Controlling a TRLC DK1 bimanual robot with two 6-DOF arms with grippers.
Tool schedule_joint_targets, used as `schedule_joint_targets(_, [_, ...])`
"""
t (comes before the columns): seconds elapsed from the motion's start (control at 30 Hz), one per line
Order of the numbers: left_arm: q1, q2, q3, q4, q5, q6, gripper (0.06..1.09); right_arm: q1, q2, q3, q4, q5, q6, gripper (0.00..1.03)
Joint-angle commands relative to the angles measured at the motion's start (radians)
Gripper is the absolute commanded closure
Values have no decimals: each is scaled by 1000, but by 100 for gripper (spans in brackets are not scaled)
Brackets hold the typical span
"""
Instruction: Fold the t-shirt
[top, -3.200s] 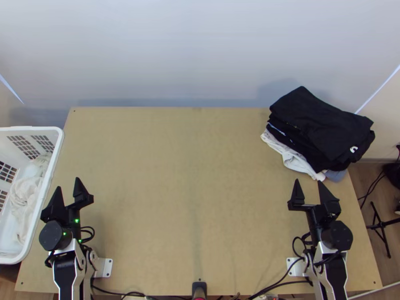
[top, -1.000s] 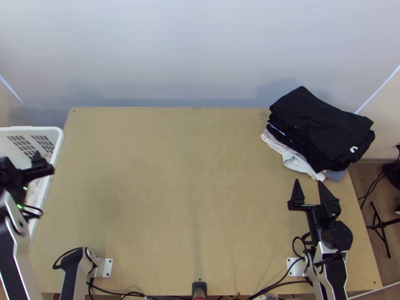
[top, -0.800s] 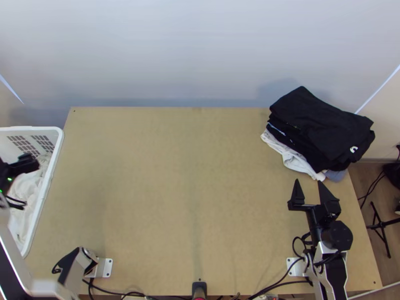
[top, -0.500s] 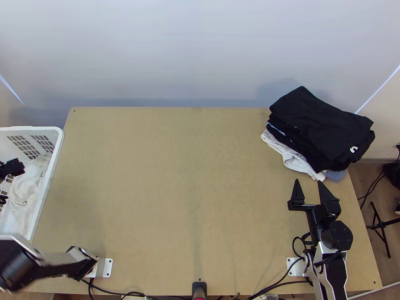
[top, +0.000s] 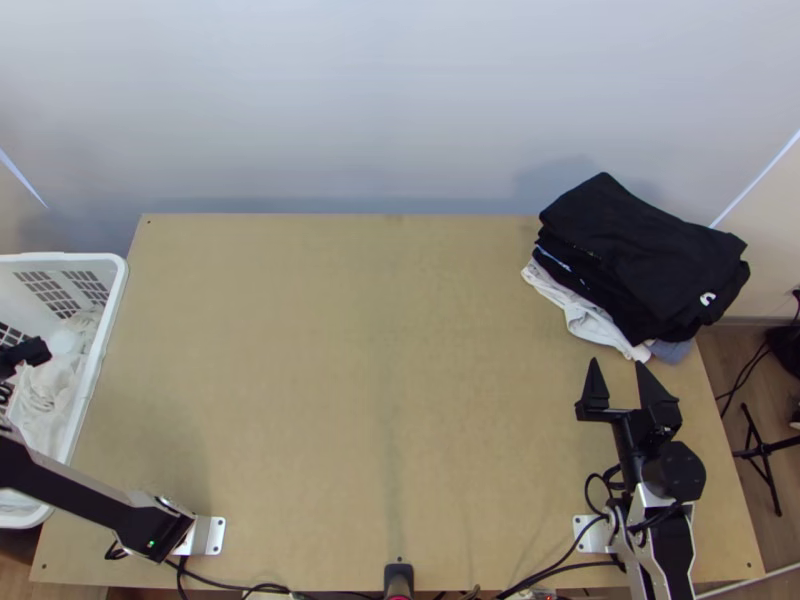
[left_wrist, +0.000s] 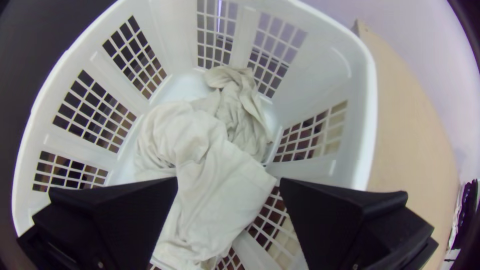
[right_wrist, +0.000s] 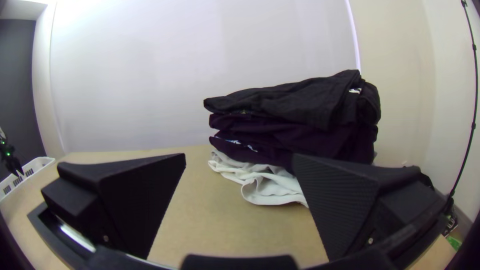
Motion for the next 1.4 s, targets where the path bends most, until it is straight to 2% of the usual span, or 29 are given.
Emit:
schedule_joint_targets(0.0, [13, 236, 90, 132, -24, 59, 10, 0, 0, 0, 0, 0, 0, 4])
schedule_joint_targets(0.13, [21, 316, 113, 235, -24, 78, 10, 0, 0, 0, 0, 0, 0, 4])
schedule_joint_targets(0.63, [41, 607, 306, 321, -58, 104, 11, 0, 0, 0, 0, 0, 0, 4])
schedule_joint_targets(0.73, [46, 653, 372, 301, -55, 101, 24, 0, 0, 1, 0, 0, 0, 4])
schedule_joint_targets(0.77, [49, 659, 389, 296, -44, 93, 33, 0, 0, 0, 0, 0, 0, 4])
schedule_joint_targets(0.8, [52, 668, 403, 289, -10, 93, 51, 0, 0, 1, 0, 0, 0, 4])
schedule_joint_targets(0.87, [56, 690, 431, 330, 14, 55, 105, 0, 0, 0, 0, 0, 0, 4])
schedule_joint_targets(0.9, [59, 705, 449, 338, 13, 19, 105, 0, 0, 0, 0, 0, 0, 4])
schedule_joint_targets(0.97, [59, 721, 477, 303, 13, 21, 105, 0, 0, 0, 0, 0, 0, 4])
schedule_joint_targets(1.1, [61, 644, 498, 215, 17, -34, 105, 0, 0, 0, 0, 0, 0, 4])
schedule_joint_targets(1.37, [52, 248, 504, 31, 209, -192, 105, 0, 0, 0, 0, 0, 0, 4])
